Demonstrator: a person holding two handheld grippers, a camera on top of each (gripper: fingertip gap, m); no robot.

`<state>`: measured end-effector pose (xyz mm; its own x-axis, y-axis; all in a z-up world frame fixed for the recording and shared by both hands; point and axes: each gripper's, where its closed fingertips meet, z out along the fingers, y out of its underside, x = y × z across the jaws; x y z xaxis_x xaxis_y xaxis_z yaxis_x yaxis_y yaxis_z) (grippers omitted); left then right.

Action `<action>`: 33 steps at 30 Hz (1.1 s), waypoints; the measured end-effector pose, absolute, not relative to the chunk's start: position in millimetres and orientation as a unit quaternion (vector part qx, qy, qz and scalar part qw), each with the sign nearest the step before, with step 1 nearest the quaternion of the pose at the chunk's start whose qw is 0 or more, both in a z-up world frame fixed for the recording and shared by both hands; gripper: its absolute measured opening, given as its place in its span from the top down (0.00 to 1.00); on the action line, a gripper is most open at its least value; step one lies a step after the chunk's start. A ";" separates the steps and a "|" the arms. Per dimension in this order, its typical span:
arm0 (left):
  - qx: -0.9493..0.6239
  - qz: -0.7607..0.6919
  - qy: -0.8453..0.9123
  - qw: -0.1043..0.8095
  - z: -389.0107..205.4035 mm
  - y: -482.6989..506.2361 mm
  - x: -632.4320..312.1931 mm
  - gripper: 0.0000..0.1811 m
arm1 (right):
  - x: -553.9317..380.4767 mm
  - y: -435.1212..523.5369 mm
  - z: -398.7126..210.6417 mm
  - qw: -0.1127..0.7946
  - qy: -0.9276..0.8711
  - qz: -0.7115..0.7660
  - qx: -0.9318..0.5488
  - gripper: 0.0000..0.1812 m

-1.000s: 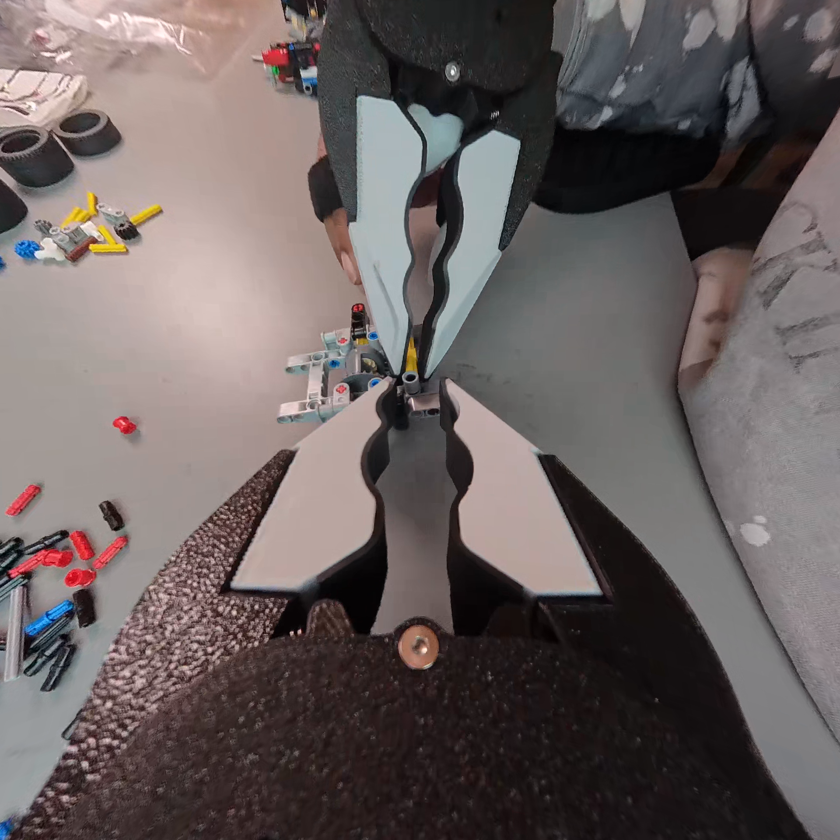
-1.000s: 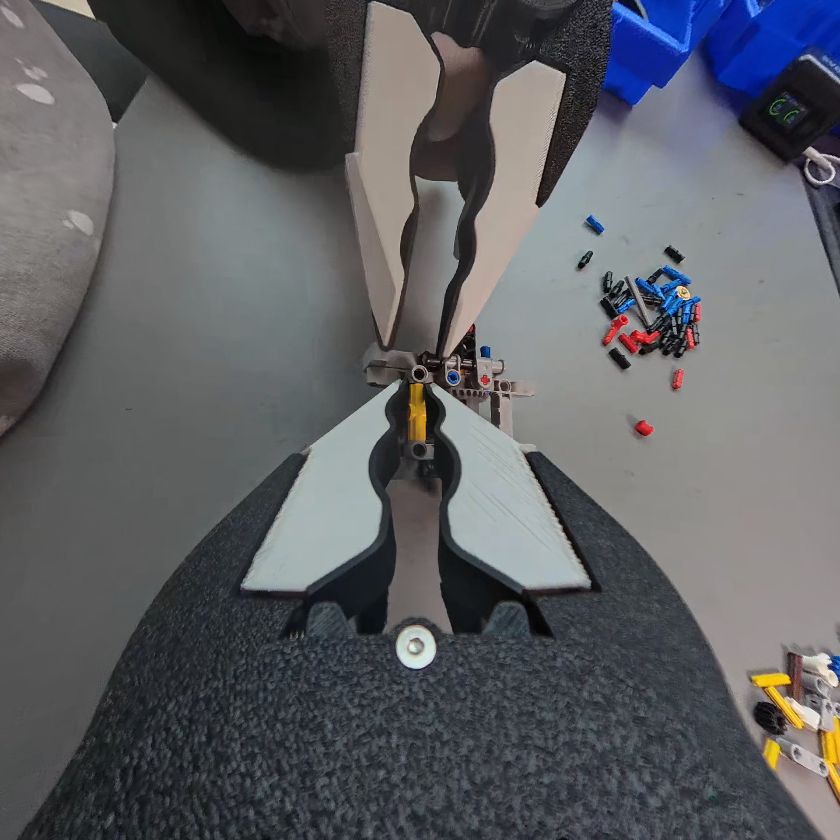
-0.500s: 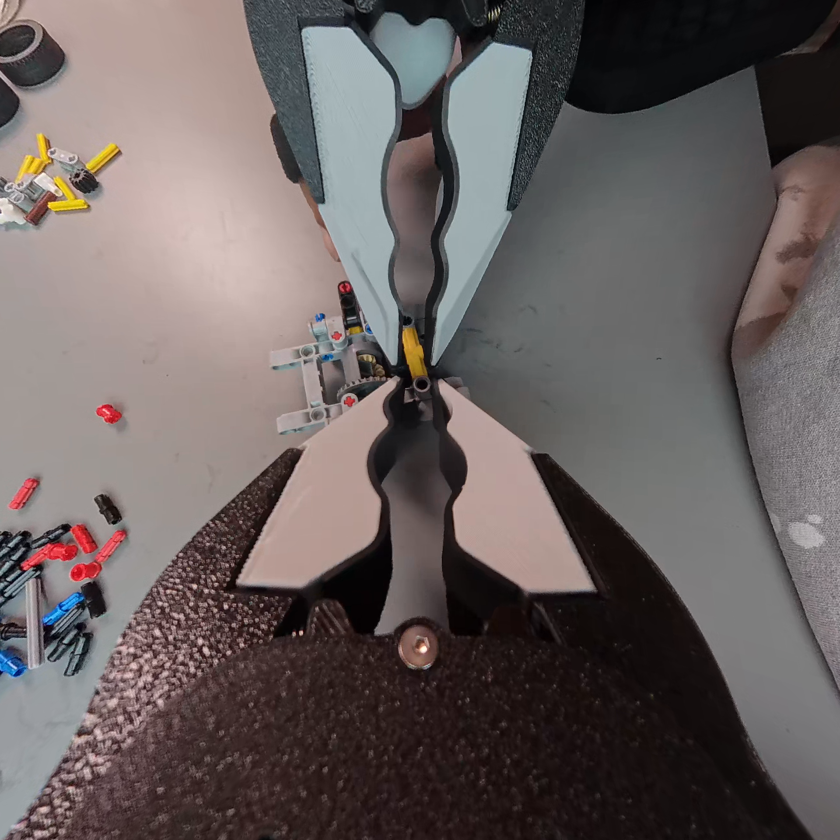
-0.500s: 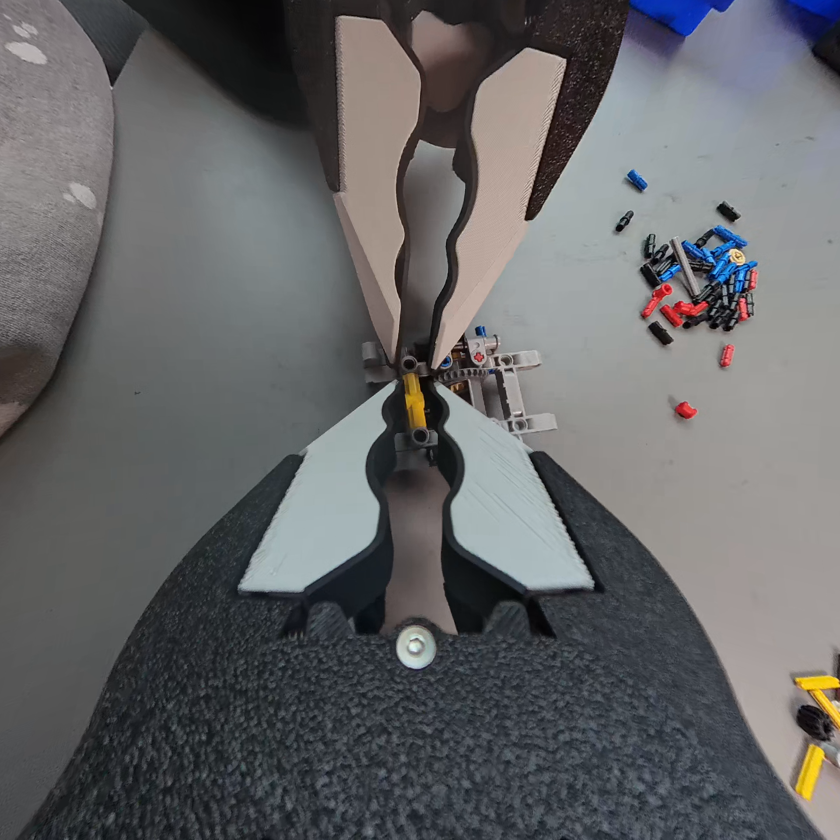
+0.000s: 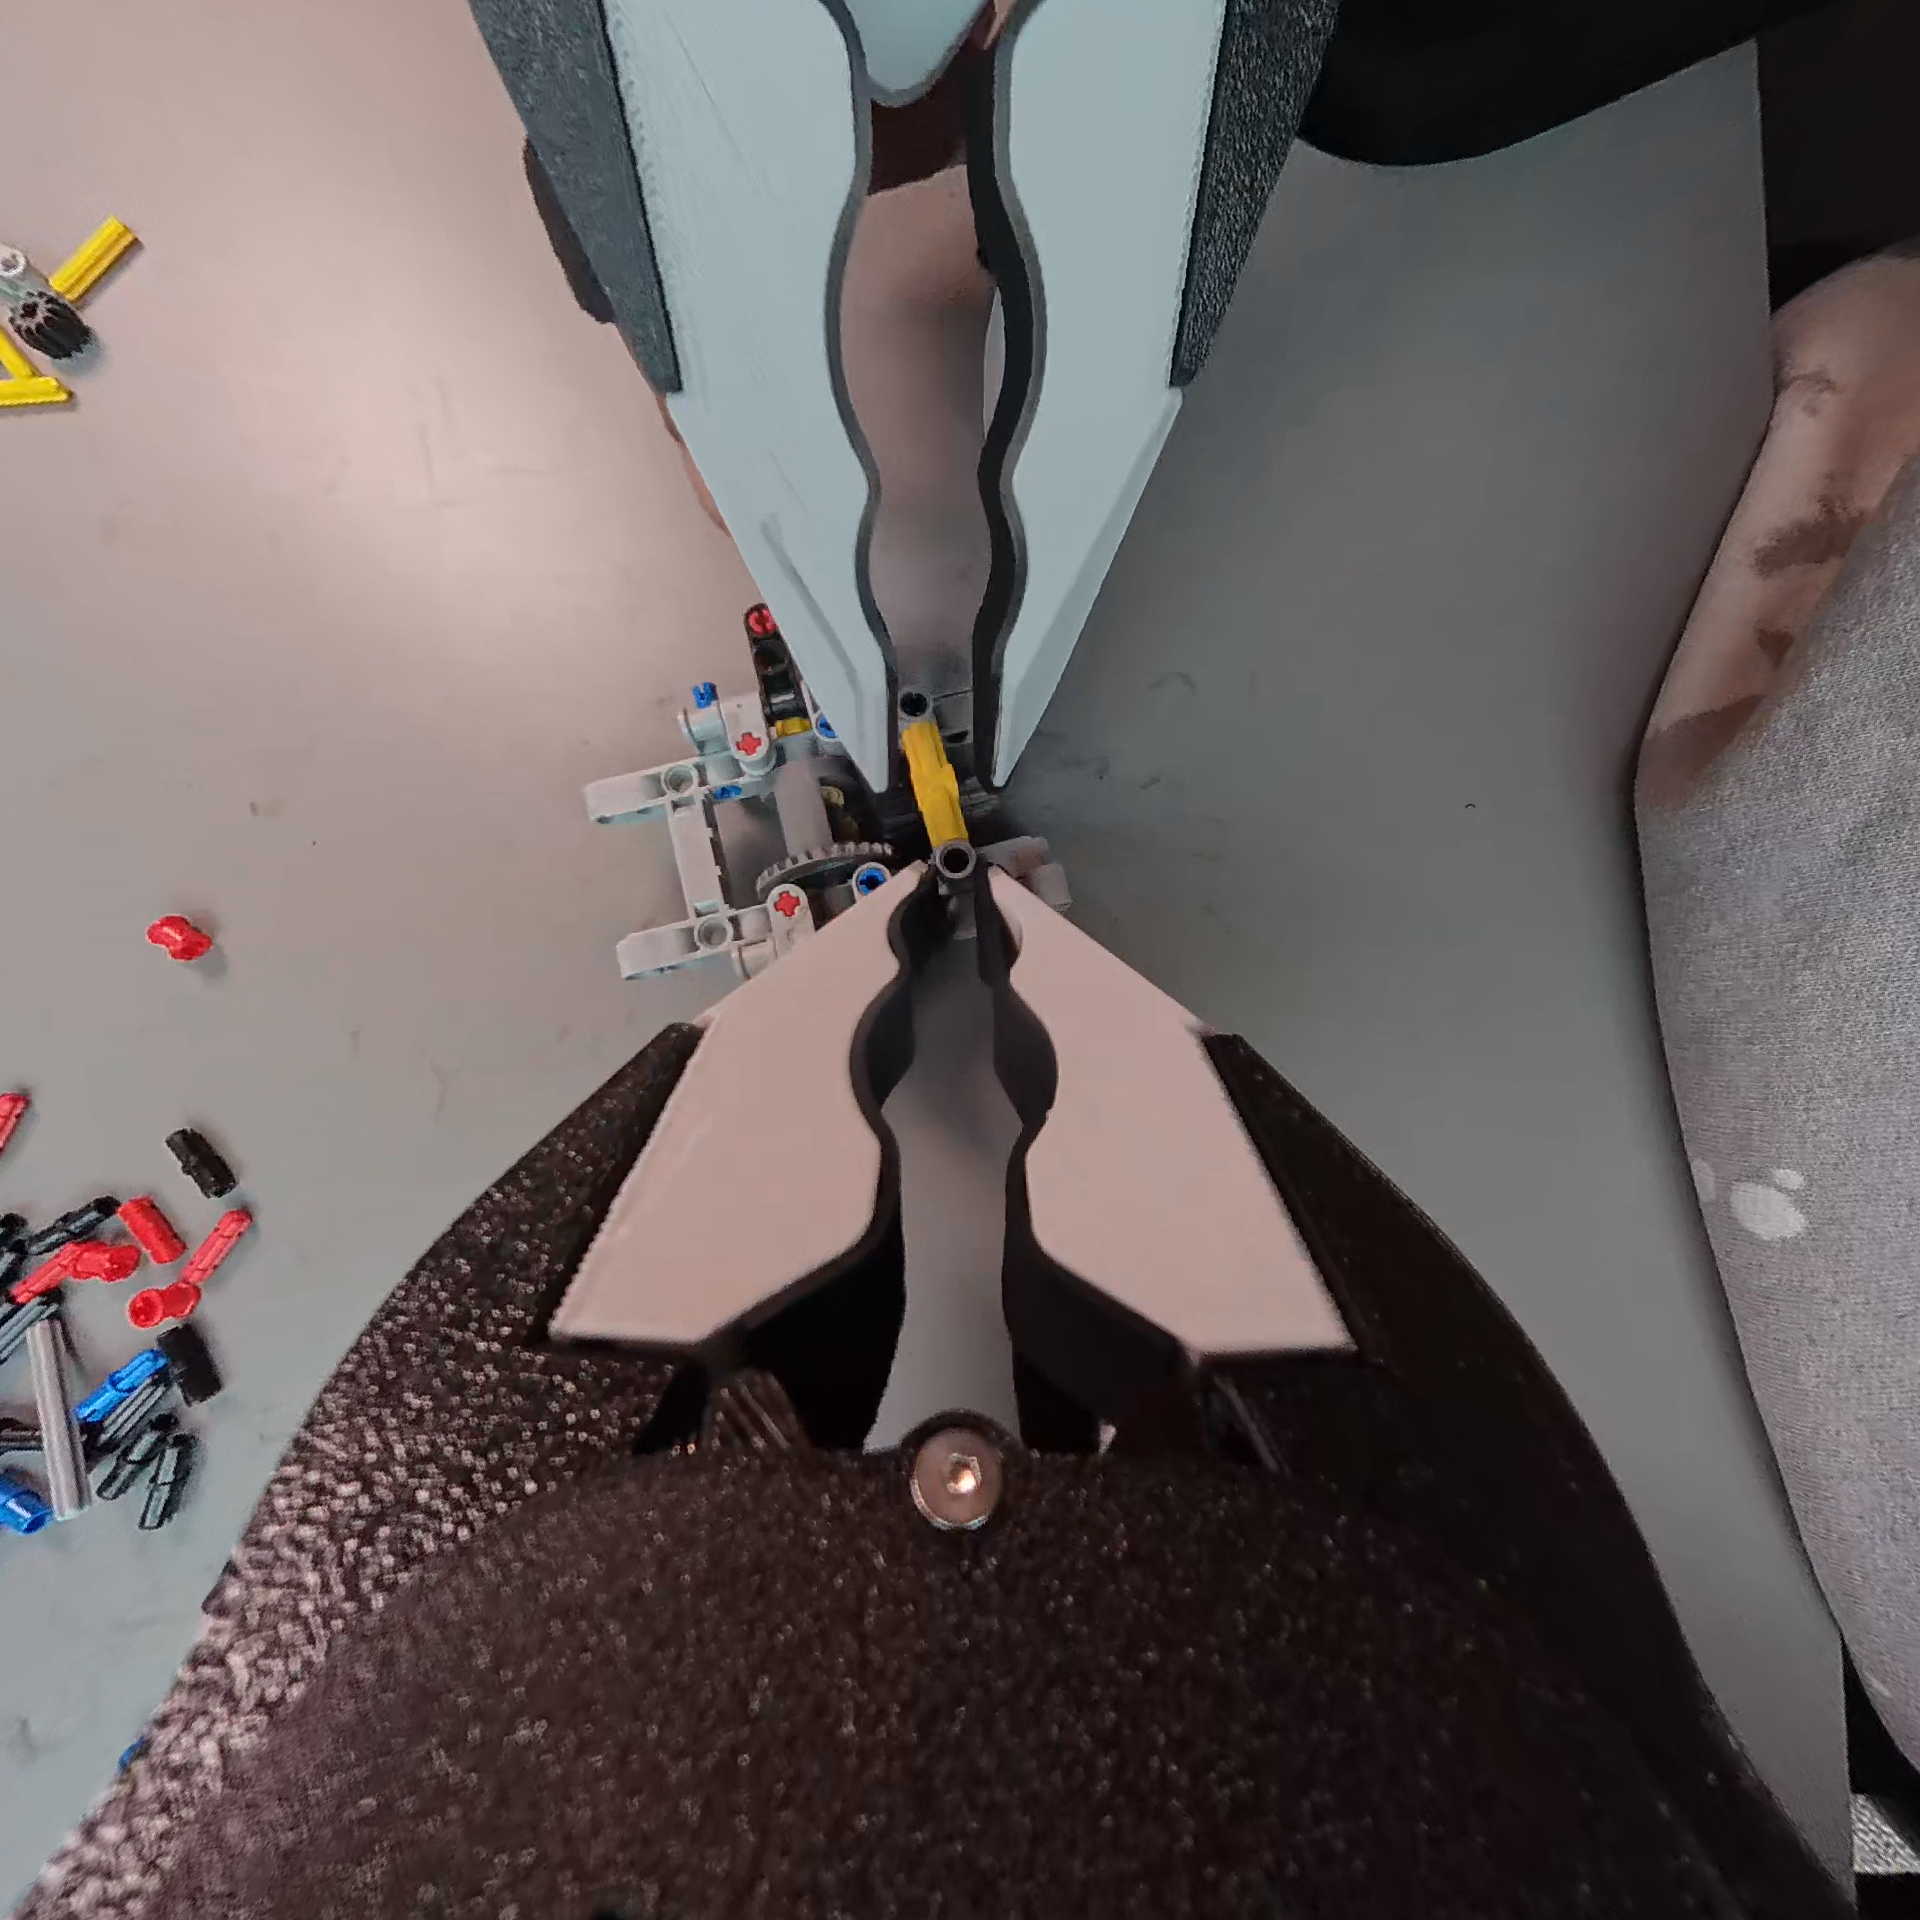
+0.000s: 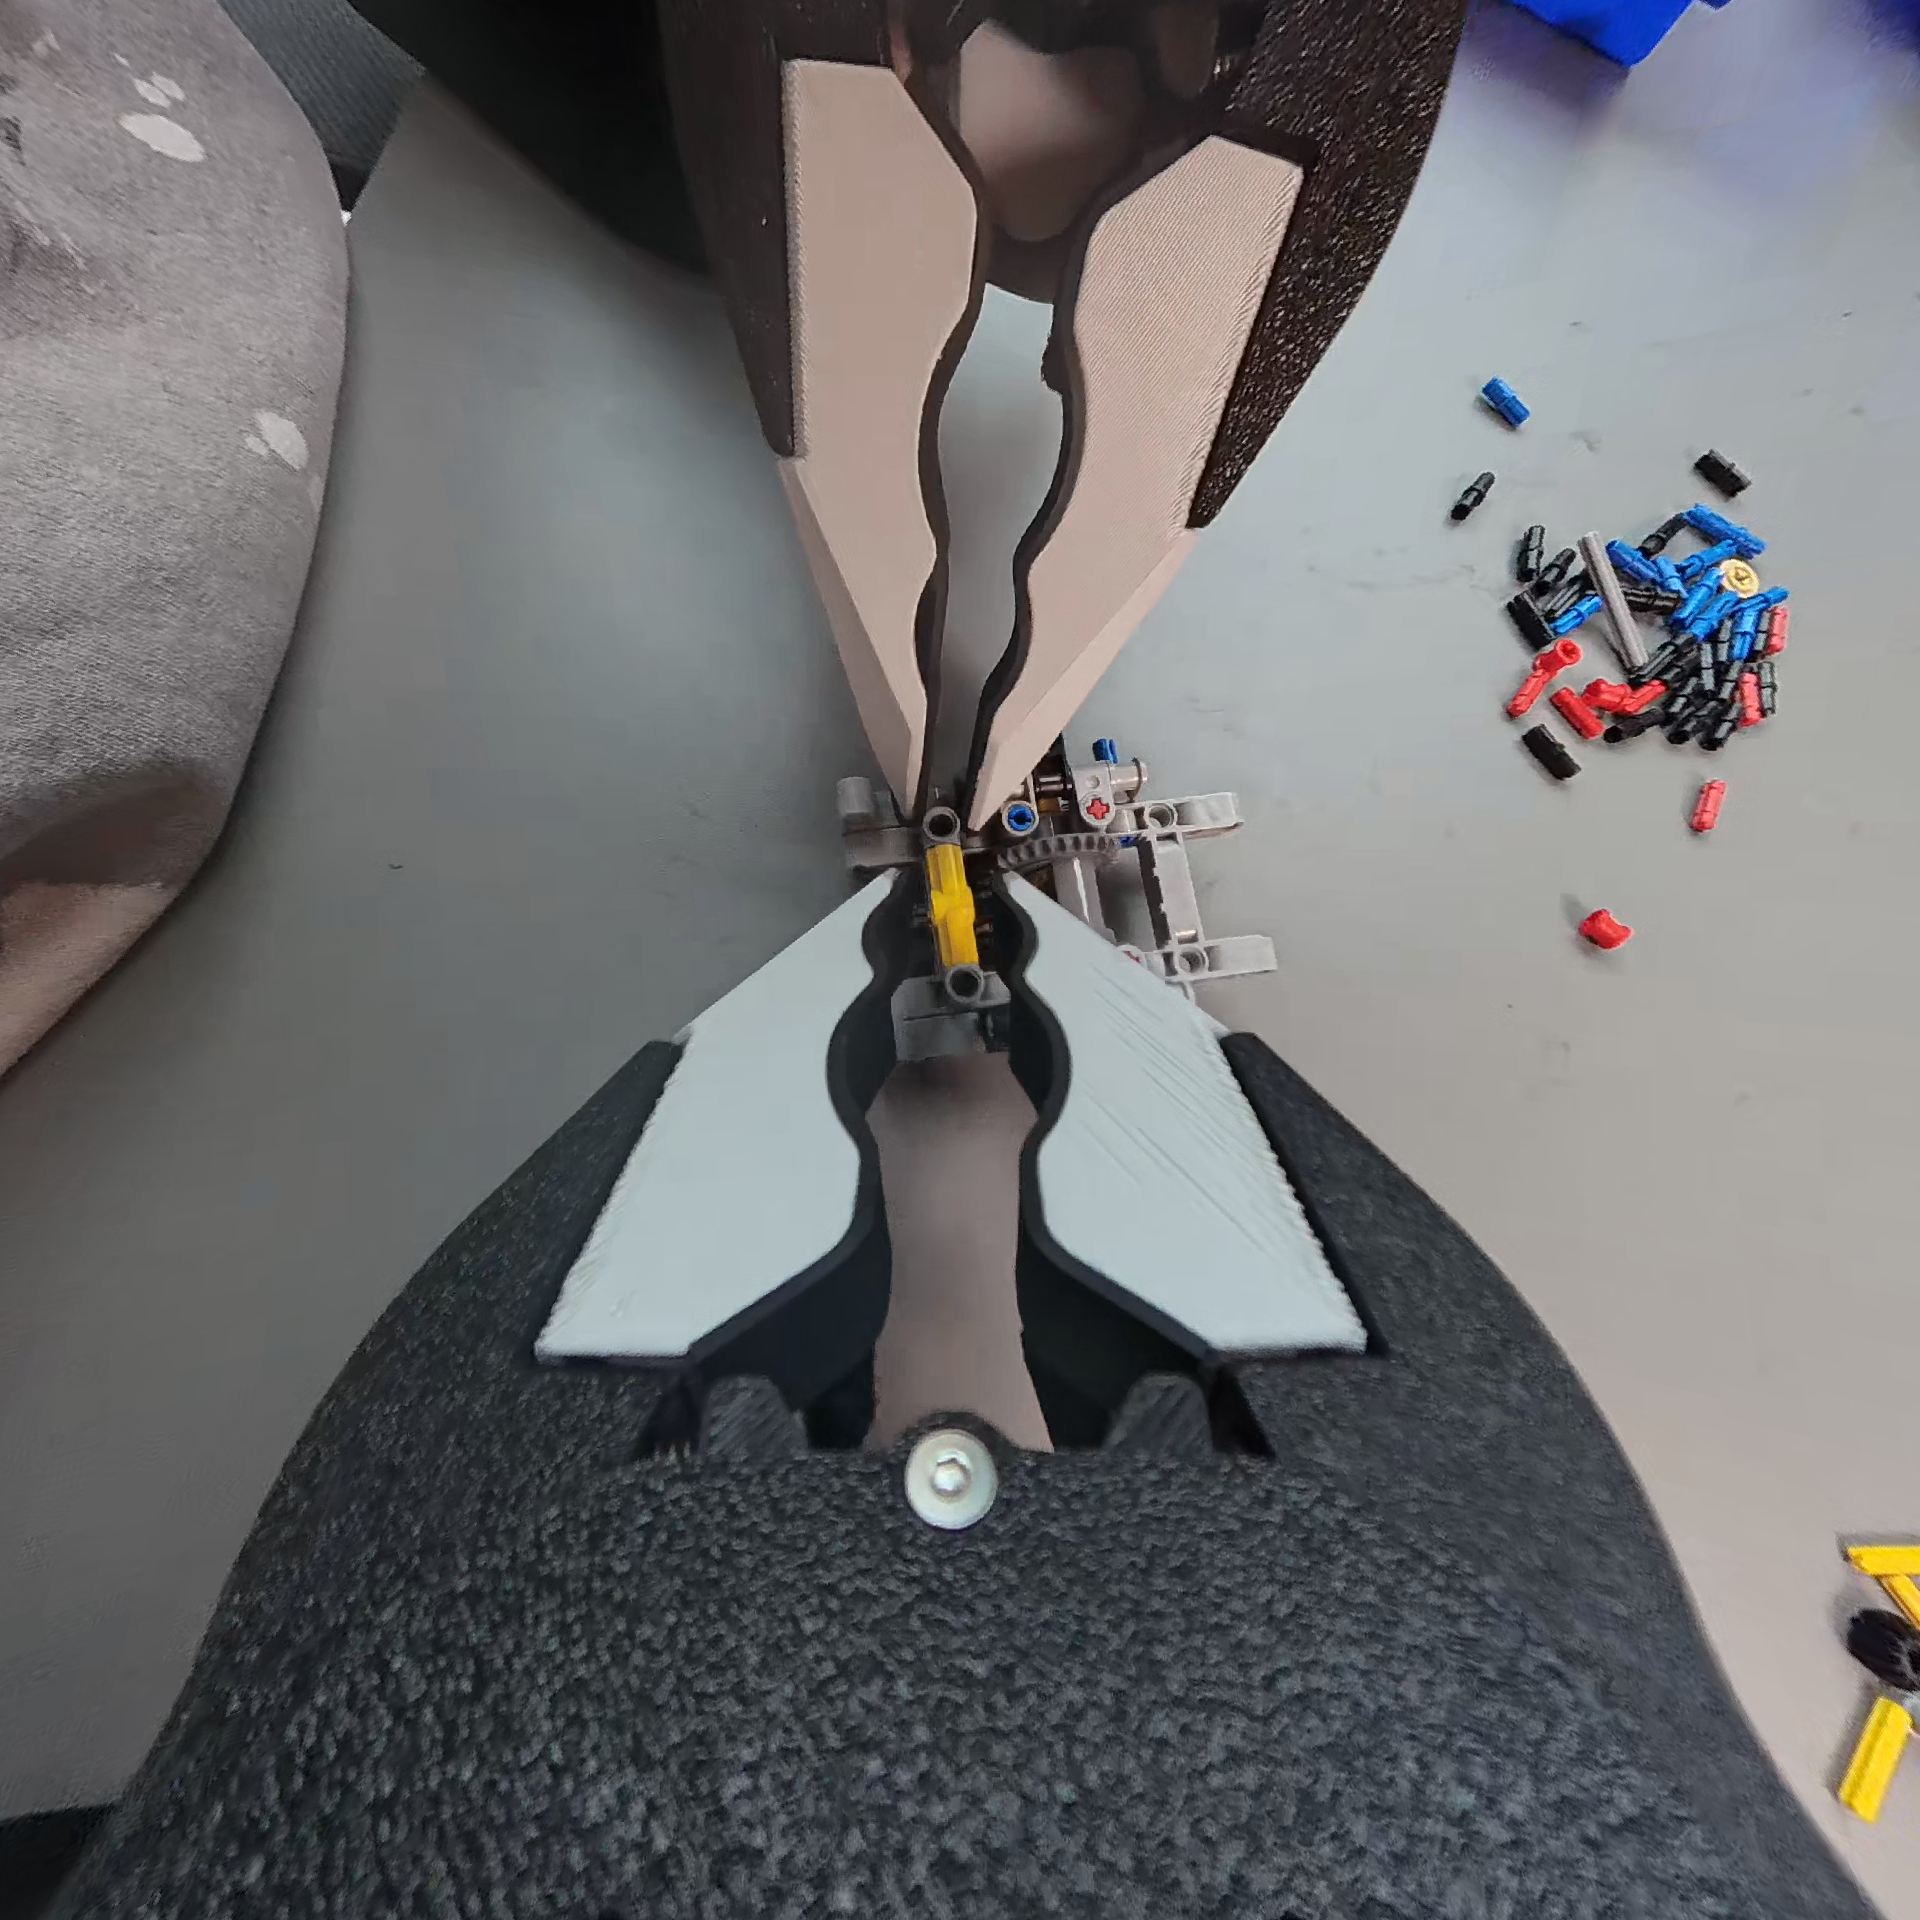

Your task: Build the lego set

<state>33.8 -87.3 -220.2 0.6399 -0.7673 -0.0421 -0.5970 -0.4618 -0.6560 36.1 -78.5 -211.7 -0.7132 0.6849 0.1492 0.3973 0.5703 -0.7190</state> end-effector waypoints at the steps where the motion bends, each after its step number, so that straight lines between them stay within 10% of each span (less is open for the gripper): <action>1: -0.844 -0.133 0.403 0.326 -220.2 -87.1 33.7 0.97 | 37.4 -76.6 -212.3 0.209 -0.862 0.337 -0.316 0.92; 33: -0.855 -0.144 0.376 0.326 -223.0 -91.2 12.5 0.96 | 46.7 -62.9 -228.9 0.227 -0.852 0.324 -0.342 1.00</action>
